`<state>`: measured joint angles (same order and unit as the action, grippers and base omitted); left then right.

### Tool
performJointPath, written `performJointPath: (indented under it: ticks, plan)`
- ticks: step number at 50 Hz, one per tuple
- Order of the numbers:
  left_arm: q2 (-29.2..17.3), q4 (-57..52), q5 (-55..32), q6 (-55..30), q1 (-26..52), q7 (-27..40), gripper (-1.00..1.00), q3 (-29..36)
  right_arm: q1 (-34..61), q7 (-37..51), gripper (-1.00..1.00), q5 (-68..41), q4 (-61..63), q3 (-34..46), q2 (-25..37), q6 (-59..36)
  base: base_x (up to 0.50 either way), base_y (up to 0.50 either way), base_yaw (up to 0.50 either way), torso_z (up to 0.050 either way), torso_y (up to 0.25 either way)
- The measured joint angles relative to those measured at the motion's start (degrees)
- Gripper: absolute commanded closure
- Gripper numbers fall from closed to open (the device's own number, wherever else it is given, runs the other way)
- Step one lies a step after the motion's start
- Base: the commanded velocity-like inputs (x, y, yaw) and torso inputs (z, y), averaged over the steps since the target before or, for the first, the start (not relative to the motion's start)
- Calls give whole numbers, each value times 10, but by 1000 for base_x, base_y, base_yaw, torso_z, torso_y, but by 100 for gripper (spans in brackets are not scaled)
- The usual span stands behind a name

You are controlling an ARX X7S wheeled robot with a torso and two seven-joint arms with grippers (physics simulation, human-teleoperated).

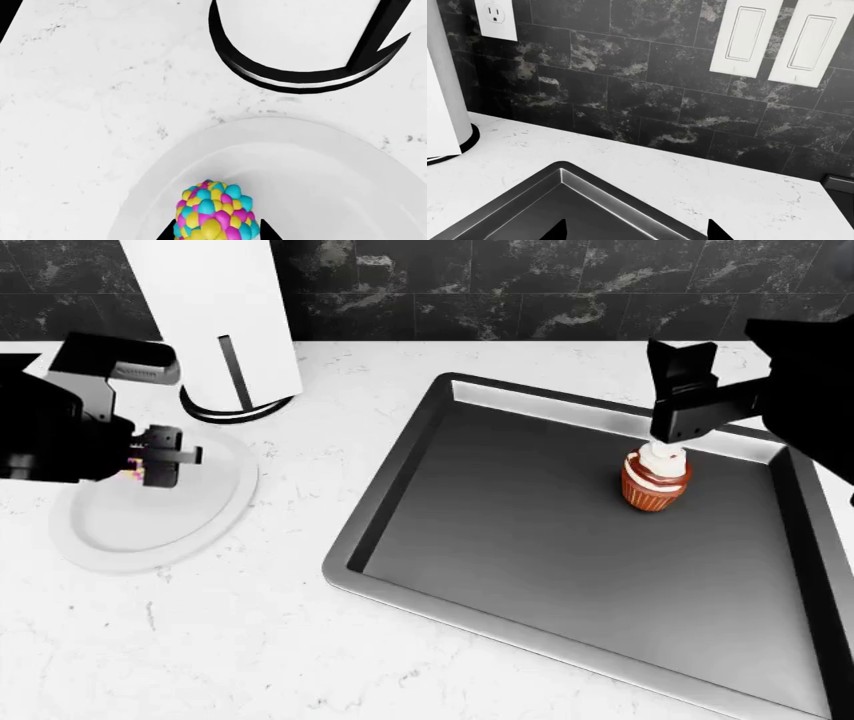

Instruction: Move the dessert items from the plate to the tray.

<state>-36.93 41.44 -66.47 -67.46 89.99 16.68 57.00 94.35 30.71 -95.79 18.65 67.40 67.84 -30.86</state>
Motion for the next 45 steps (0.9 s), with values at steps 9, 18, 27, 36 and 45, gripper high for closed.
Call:
performJointPath:
  ticks: [9, 18, 27, 36, 45]
  plan:
    - [-2, -3, 0, 2, 6, 1, 100, -3, 3, 1, -100, -2, -1, -2, -1, -5, 0, 0, 0, 0, 0]
    - [-15, -25, -8, 8, 20, 14, 100, -19, 6, 2, -100, -3, 0, -5, -1, -9, 0, 0, 0, 0, 0]
    - [-28, -94, -36, 12, 45, 13, 100, -48, 8, 4, -100, -5, 0, -7, 0, -13, 0, 0, 0, 0, 0]
    - [45, -144, -36, 67, 57, -62, 100, -50, 20, 11, -100, -9, 3, -14, 6, -24, 0, 0, 0, 0, 0]
    - [119, -135, -17, 127, 56, -136, 100, -37, 31, 17, -100, -13, 4, -19, 10, -36, 0, 0, 0, 0, 0]
